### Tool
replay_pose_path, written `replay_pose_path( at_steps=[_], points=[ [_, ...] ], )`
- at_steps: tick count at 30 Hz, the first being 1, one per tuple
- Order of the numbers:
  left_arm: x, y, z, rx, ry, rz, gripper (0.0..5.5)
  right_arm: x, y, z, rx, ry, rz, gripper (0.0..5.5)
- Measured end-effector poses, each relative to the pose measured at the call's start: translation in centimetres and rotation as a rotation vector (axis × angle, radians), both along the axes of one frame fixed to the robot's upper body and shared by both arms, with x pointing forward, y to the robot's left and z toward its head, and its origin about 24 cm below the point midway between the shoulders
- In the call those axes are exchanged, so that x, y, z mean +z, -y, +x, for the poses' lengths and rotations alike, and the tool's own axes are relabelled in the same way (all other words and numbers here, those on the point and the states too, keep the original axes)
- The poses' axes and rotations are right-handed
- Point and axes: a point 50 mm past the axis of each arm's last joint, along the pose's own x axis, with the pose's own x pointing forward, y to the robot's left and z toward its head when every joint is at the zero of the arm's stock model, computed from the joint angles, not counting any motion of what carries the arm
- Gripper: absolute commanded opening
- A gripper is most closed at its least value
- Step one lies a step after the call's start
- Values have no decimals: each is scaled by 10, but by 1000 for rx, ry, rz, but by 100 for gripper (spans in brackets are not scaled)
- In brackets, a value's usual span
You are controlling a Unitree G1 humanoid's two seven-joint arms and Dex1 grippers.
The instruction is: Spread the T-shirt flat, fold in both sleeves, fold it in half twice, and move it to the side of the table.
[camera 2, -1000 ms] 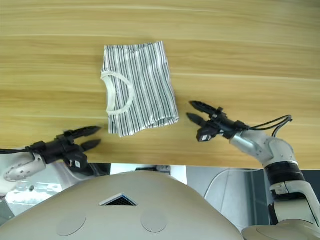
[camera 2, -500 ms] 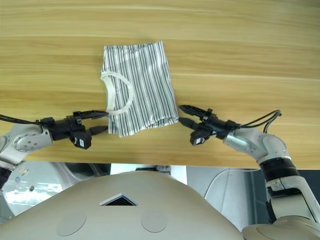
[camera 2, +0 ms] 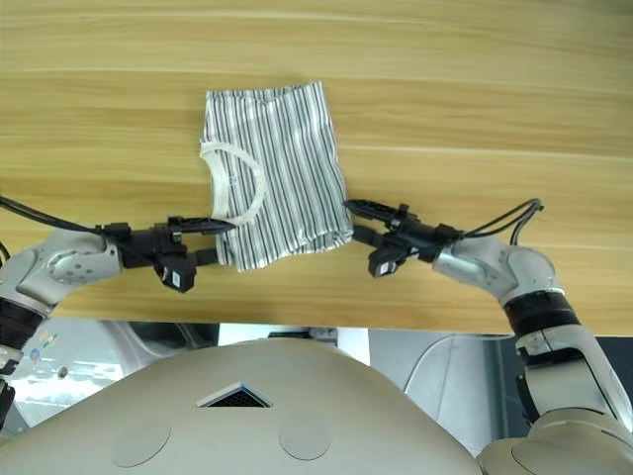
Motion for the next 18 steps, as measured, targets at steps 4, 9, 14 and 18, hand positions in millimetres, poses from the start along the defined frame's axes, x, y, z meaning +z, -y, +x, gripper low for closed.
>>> replay_pose_path(
  at_steps=[4, 9, 14, 18],
  points=[
    [-1, 1, 1, -2, -5, -11, 296, -1, -6, 3, 18, -3, 12, 269],
    [-3, 3, 3, 0, -8, -17, 254, -6, -10, 1, 39, -23, 16, 186],
    [-7, 4, 4, 1, -21, -14, 166, -6, -9, 3, 39, -17, 13, 95],
    [-10, 4, 5, 3, -32, -8, 89, 0, 2, 7, 12, 1, -8, 42]
  ],
)
